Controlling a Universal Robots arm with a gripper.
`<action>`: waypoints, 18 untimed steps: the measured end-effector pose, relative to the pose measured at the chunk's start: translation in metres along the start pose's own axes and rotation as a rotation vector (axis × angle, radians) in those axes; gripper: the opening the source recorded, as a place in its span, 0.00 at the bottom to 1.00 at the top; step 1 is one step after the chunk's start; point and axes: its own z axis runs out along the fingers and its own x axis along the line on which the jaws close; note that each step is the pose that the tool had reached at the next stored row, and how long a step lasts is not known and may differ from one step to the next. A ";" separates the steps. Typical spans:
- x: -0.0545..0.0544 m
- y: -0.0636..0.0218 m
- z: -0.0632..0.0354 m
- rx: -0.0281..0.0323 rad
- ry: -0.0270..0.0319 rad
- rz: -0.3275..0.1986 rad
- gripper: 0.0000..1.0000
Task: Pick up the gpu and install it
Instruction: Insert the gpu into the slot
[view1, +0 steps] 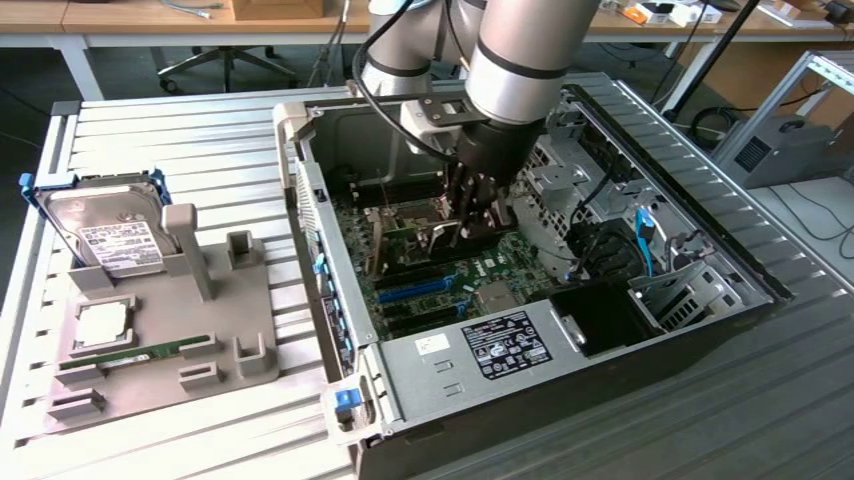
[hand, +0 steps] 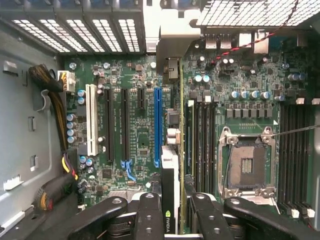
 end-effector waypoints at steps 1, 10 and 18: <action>0.001 0.0002 0.0000 0.0000 0.0000 0.000 0.27; 0.007 0.0062 0.0000 0.0028 0.0001 -0.001 0.27; 0.011 0.0160 0.0001 0.0081 0.0000 -0.002 0.27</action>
